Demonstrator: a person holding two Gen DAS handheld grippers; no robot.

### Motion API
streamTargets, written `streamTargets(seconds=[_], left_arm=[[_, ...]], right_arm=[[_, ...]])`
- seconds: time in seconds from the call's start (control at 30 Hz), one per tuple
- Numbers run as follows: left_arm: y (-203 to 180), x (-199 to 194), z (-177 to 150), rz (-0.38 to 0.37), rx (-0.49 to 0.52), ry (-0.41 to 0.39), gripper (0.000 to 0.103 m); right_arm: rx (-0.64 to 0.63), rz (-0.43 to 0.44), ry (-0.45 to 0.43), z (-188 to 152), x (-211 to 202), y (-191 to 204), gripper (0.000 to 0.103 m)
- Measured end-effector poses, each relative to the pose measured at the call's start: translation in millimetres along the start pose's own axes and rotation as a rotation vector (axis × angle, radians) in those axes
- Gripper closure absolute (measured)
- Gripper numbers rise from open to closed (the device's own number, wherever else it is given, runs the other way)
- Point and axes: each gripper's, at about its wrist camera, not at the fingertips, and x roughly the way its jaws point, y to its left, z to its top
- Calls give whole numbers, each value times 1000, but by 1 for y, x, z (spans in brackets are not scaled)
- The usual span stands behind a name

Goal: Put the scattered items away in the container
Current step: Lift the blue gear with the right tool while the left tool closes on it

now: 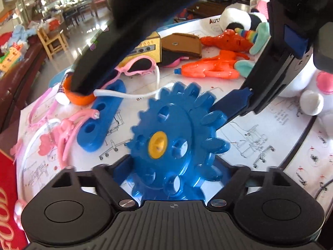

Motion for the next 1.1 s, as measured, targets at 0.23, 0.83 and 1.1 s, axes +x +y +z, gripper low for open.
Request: streamTargets(seconds=[0.23,0.83,1.1], left_arm=[[5,-24,-12,28,-89,-15,60],[-35,-51,-42,84,-16,33,93],[-40,-56,-42,0,-72,32,93]], right_arm=[[-27,-24,51,-16,1,18,11],[-2,-216,-21,-44,-21,8,7],[-150,-327,-36,-48,-12,35,11]])
